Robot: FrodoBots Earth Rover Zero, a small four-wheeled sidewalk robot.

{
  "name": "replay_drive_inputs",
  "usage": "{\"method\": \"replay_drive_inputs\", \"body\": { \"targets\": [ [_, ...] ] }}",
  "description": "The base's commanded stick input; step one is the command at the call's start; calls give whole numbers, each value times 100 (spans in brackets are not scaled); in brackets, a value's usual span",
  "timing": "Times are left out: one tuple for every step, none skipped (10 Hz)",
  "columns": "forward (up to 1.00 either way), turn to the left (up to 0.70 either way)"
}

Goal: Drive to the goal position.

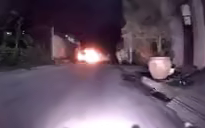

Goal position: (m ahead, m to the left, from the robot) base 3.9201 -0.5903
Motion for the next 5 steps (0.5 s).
{"method": "replay_drive_inputs", "body": {
  "targets": [
    [70, 0],
    [70, 0],
    [70, 0],
    [70, 0],
    [70, 0]
  ]
}}
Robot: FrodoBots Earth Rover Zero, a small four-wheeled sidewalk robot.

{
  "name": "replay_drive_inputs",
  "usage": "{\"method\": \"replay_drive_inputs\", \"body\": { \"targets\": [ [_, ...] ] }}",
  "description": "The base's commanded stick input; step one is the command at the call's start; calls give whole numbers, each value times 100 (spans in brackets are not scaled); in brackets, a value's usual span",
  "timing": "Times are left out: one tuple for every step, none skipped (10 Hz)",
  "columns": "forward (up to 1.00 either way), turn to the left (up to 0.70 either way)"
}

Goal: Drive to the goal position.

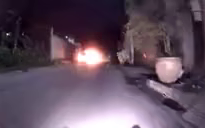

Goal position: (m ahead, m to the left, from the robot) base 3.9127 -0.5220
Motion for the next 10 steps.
{"method": "replay_drive_inputs", "body": {
  "targets": [
    [70, 0],
    [70, 0],
    [70, 0],
    [70, 0],
    [70, 0],
    [70, 0],
    [70, 0],
    [70, 0],
    [70, 0],
    [70, 0]
  ]
}}
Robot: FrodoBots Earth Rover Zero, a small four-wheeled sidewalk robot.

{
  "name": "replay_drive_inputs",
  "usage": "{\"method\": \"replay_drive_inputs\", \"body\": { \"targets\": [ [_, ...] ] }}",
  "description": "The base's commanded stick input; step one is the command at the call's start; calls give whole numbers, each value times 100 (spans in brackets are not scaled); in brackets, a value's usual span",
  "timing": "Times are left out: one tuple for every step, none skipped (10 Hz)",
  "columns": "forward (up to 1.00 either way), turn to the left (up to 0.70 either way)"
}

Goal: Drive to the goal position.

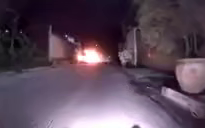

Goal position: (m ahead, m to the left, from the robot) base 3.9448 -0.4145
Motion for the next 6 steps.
{"method": "replay_drive_inputs", "body": {
  "targets": [
    [70, 0],
    [70, 0],
    [70, 0],
    [70, 0],
    [70, 0],
    [70, 0]
  ]
}}
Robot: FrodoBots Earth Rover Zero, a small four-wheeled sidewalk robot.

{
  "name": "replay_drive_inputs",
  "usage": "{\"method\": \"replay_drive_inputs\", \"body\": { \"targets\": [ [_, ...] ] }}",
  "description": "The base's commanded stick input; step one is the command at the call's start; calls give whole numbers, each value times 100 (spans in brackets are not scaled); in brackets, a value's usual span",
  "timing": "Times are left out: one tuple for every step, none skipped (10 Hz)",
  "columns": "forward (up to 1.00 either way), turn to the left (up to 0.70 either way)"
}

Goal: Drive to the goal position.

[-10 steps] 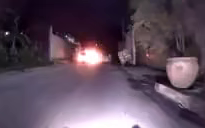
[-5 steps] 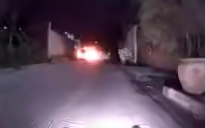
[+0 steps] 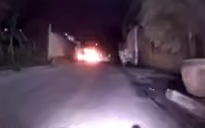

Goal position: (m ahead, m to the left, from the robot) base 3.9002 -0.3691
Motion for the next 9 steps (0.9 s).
{"method": "replay_drive_inputs", "body": {
  "targets": [
    [70, 0],
    [70, 0],
    [70, 0],
    [70, 0],
    [70, 0],
    [70, 0],
    [70, 0],
    [70, 0],
    [70, 0]
  ]
}}
